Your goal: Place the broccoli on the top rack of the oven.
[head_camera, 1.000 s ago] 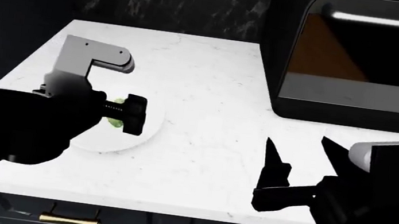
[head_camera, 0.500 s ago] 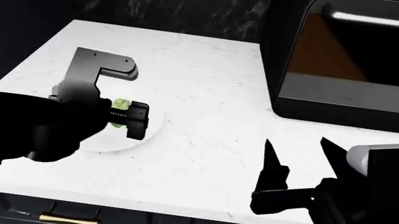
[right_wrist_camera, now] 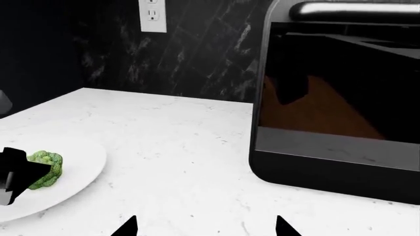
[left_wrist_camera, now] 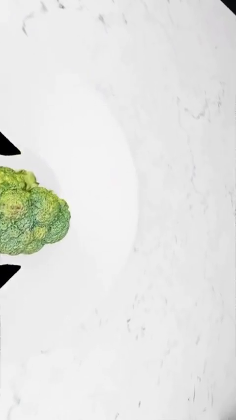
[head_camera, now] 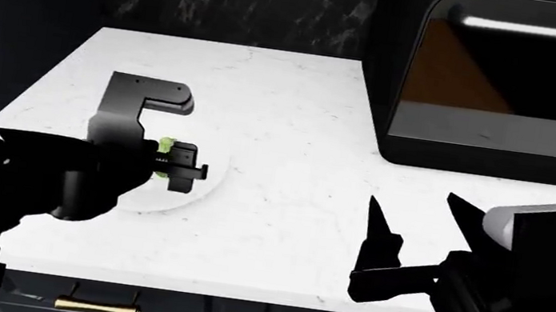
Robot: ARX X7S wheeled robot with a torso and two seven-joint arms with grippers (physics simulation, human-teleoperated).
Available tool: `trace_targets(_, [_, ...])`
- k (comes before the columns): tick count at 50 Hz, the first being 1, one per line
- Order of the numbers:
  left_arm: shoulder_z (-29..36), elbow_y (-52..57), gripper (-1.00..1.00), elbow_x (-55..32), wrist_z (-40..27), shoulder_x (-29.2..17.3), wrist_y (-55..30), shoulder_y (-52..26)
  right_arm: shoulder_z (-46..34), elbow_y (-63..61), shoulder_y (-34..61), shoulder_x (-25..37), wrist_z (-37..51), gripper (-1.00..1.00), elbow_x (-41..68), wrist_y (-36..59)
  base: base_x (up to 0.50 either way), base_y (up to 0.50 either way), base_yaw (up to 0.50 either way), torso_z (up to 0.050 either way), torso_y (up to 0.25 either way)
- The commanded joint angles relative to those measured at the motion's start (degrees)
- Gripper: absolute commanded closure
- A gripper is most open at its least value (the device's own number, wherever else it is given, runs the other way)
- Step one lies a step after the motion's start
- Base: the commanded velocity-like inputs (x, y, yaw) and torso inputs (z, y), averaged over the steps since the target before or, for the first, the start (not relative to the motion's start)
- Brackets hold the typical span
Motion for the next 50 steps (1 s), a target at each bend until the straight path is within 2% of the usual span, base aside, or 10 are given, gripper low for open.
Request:
trace_targets(1, [0.63, 1.49, 1.00, -0.28, 0.46, -0.23, 0.35, 0.49, -0.22, -0.29, -0.49, 0.33, -0.23, -1.00, -0.51, -0.58, 0.00, 0.00, 0.00, 0.000, 0.000])
trace_targets(8, [-0.57, 3.39, 1.00, -1.33, -1.35, -0.35, 0.58, 0.36, 0.03, -0.44, -1.09, 0.53, -0.89, -1.00, -1.19, -1.01, 0.00, 0.00, 0.00, 0.000, 0.000])
trace_targets(19, [-9.96, 13.09, 1.00, -15.98, -10.65, -1.42, -1.89, -4.04, -0.63, 0.15, -0.89, -0.25, -3.76, -1.00, -3.94, -1.17, 0.00, 0.00, 0.00, 0.000, 0.000])
trace_targets(27, [-13.69, 20.63, 1.00, -22.86, -14.43, -2.83, -0.82, -0.64, -0.84, -0.25, -0.53, 0.17, -4.02, -1.00, -3.92, -1.37, 0.00, 0.00, 0.00, 0.000, 0.000])
trace_targets(33, [-16.85, 32.48, 1.00, -15.28, -7.57, -5.42, 3.25, 5.93, -1.60, -0.68, 0.86, 0.83, -2.86, -1.00, -2.67, -1.22, 0.00, 0.00, 0.00, 0.000, 0.000])
trace_targets(35, [-18.75, 32.75, 1.00, -20.66, -9.16, -5.87, 3.94, 8.30, -2.46, -1.05, 1.55, 0.94, -2.22, -1.00, -2.51, -0.75, 0.00, 0.00, 0.00, 0.000, 0.000])
trace_targets(37, [-20.15, 34.77, 1.00, -18.17, -6.98, -6.72, 5.07, 9.84, -2.42, -1.48, 1.18, 0.84, -2.82, -1.00, -3.20, -0.79, 0.00, 0.00, 0.00, 0.000, 0.000])
trace_targets(41, [-23.74, 39.92, 1.00, -15.11, -1.50, -7.86, 8.01, 16.18, -2.77, -2.67, 2.16, 1.09, -3.15, -1.00, -3.94, -0.55, 0.00, 0.00, 0.00, 0.000, 0.002])
trace_targets(45, [-26.02, 44.52, 1.00, -6.65, 6.33, -8.48, 12.24, 21.64, -5.91, -4.09, 4.36, 1.39, -2.79, -1.00, -5.64, 2.21, 0.00, 0.00, 0.00, 0.000, 0.000])
trace_targets(50, [-28.88, 48.58, 1.00, -0.57, 14.83, -9.02, 17.53, 29.96, -5.48, -6.43, 3.02, 0.22, -4.62, -1.00, -9.19, 1.05, 0.00, 0.00, 0.00, 0.000, 0.000])
